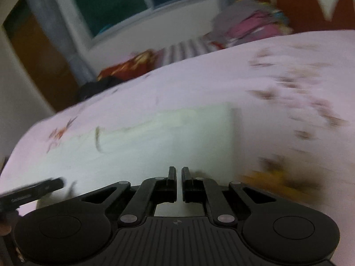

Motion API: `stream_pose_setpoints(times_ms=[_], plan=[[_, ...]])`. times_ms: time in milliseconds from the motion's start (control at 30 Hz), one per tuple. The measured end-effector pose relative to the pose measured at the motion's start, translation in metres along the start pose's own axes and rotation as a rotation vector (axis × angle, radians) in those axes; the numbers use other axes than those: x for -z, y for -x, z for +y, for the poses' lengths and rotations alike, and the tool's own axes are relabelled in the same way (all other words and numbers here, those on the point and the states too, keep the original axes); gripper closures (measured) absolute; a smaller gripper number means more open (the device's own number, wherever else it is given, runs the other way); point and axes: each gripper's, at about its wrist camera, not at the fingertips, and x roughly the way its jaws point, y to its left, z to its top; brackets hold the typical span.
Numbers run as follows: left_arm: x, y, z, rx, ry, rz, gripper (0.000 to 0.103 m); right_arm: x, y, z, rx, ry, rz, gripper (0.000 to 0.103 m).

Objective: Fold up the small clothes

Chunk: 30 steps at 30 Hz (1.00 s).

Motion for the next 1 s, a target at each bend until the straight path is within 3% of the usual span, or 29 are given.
stream_pose_setpoints(times_ms=[133, 300, 467, 633, 733, 833, 900, 967, 1000], plan=[[-0.008, -0.009, 0.01, -0.037, -0.032, 0.007, 0.044, -0.011, -0.037, 0.014, -0.042, 0.101, 0.064, 0.097], [-0.01, -0.014, 0.042, -0.055, -0.034, 0.044, 0.044, -0.053, -0.052, -0.04, 0.152, 0.025, 0.031, 0.098], [-0.011, -0.012, 0.04, -0.059, -0.028, 0.047, 0.044, -0.075, -0.067, -0.049, 0.188, 0.034, 0.05, 0.098], [-0.013, 0.005, 0.031, -0.04, -0.034, 0.01, 0.045, -0.059, -0.048, -0.045, 0.178, 0.025, 0.047, 0.097], [-0.003, 0.002, 0.031, -0.029, -0.028, 0.055, 0.045, -0.036, -0.028, -0.037, 0.176, 0.039, 0.068, 0.097], [0.007, 0.005, 0.029, -0.05, -0.083, 0.071, 0.044, -0.008, -0.008, -0.03, 0.198, 0.051, 0.077, 0.097], [0.004, 0.015, 0.03, -0.057, -0.054, 0.063, 0.044, 0.002, 0.01, -0.023, 0.192, 0.039, 0.054, 0.097], [0.006, 0.022, 0.034, -0.033, -0.016, 0.044, 0.038, 0.013, 0.027, -0.013, 0.18, 0.049, 0.026, 0.097], [0.01, 0.018, 0.035, -0.028, -0.015, 0.068, 0.037, 0.019, 0.028, -0.009, 0.191, 0.056, 0.035, 0.097]])
